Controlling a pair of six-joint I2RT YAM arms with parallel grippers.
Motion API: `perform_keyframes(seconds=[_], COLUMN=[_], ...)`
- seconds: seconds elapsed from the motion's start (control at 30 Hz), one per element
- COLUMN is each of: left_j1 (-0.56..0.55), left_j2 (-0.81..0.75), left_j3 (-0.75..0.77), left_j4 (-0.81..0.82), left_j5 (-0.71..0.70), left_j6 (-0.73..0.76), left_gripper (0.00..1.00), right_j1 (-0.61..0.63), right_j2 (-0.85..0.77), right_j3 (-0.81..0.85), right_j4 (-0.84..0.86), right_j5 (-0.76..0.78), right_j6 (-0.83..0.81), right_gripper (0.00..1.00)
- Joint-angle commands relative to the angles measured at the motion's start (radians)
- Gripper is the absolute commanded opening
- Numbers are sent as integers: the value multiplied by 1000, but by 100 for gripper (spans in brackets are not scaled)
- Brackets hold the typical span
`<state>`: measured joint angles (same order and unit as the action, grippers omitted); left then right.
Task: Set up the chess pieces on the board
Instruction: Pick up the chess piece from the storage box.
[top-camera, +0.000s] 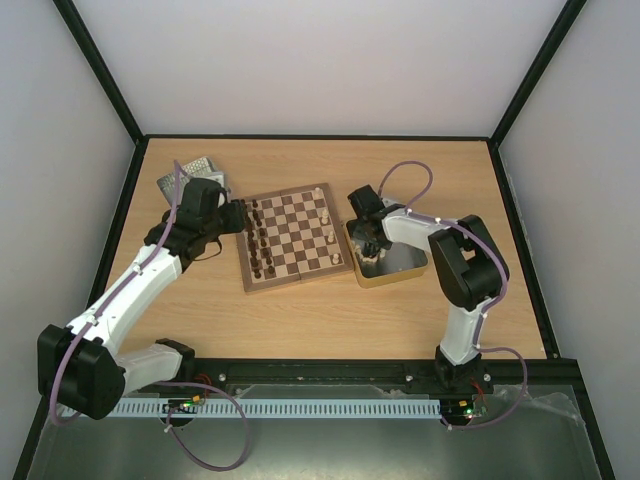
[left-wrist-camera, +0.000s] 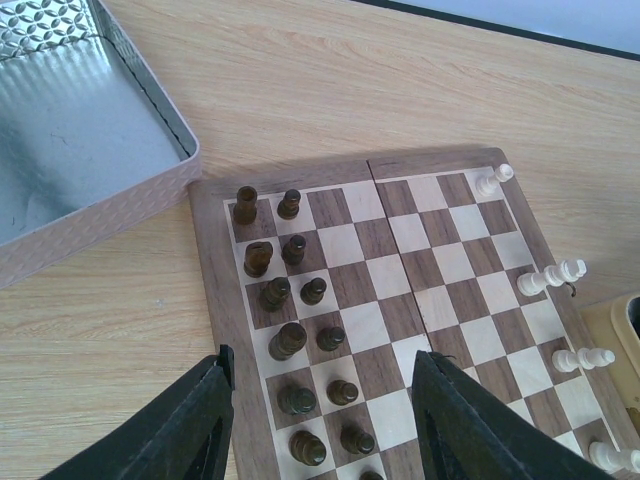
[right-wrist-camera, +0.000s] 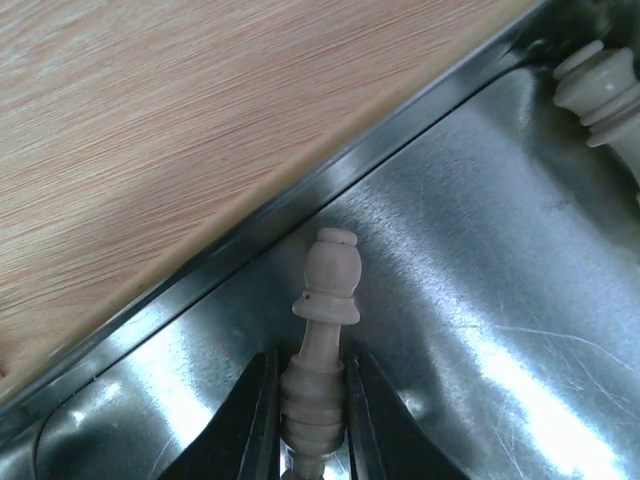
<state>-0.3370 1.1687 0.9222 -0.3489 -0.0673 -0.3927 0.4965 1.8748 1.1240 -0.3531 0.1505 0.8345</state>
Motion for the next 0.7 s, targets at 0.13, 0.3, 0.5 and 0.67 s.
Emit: perform_keyframes(seconds=[0.13,0.3,0.5,0.67], left_j1=[7,6,6,-3], left_j2=[-43,-73,-40,48], left_j3=[-21,-20,-6,-1], left_j4=[63,115,196,312], left_j5=[74,212,460,743], left_j6=[3,-5,-112,-295], left_gripper=[52,54,58,64], right_j1=[-7,-6,-5,13], right_j2=[-149,-316,-483,-603], right_j3=[-78,-168,-277,-339], right_j4=[51,97,189,361], right_j5=[-3,-160,-365,-695], right_j6=[-38,-155,-276,-383], right_gripper=[8,10,9,9])
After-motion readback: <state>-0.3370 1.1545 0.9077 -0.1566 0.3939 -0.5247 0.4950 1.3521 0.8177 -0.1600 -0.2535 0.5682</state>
